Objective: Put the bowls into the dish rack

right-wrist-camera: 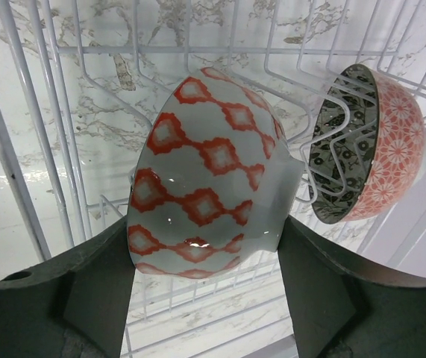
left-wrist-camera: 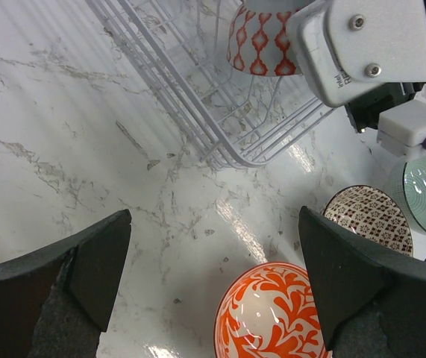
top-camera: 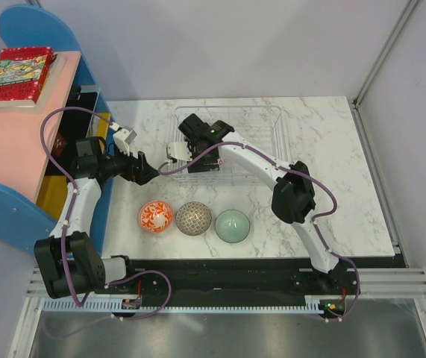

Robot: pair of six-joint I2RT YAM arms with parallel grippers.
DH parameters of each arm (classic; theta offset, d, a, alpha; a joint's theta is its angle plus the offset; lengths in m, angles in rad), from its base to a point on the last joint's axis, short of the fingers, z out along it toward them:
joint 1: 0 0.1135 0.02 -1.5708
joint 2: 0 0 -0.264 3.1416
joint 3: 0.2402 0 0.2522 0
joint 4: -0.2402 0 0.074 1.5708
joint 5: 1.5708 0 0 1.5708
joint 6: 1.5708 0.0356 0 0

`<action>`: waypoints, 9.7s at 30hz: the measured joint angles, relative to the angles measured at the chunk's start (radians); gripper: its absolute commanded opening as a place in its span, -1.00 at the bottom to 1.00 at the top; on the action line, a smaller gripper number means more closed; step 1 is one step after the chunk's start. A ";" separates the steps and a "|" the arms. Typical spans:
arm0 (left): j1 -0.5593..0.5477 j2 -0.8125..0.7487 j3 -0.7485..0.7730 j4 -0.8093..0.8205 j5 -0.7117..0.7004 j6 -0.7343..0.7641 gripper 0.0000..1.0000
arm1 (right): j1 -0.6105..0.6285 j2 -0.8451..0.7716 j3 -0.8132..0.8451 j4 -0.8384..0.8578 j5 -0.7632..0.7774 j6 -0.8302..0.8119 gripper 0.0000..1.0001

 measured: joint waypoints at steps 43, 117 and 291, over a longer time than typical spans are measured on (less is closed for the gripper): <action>0.005 0.077 -0.013 -0.189 -0.066 0.285 0.99 | -0.011 -0.540 -0.492 0.382 0.008 0.330 0.91; -0.105 0.102 0.129 -0.420 -0.123 0.506 -0.96 | -0.124 -0.898 -0.827 0.656 -0.123 0.640 0.95; -0.102 -0.017 -0.065 0.198 0.174 -0.006 0.99 | -0.290 -0.065 -0.406 0.587 0.478 0.569 -1.00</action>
